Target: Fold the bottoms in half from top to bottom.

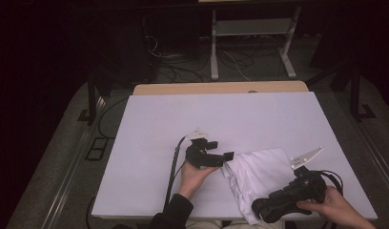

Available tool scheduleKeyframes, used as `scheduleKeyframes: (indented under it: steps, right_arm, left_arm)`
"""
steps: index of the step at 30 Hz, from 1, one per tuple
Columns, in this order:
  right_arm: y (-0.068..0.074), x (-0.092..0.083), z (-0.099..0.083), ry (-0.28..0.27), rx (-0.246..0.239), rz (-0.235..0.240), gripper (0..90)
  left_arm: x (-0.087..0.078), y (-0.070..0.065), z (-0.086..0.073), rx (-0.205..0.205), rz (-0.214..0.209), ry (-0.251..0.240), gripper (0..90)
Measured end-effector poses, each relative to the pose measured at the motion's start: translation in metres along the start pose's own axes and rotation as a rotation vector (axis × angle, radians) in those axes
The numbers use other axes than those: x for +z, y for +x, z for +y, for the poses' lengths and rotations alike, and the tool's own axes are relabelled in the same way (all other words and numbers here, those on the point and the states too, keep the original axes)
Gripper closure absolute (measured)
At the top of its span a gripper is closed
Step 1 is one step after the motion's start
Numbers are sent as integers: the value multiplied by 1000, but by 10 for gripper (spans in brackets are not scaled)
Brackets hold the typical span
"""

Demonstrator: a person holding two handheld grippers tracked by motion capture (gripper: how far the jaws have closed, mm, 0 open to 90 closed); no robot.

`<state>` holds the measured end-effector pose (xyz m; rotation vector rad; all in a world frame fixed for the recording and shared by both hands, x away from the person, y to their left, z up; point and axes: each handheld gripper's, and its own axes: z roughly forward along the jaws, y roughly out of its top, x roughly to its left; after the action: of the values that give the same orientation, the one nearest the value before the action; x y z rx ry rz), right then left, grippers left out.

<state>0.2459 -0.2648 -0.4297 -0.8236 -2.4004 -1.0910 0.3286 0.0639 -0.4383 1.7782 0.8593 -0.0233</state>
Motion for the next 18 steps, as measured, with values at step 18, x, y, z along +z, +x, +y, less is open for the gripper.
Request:
scheduleKeyframes:
  steps: [18]
  right_arm:
    - [-2,23,-12,107,-7,-18,885]
  left_arm:
    - [1,0,0,-21,-12,8,117]
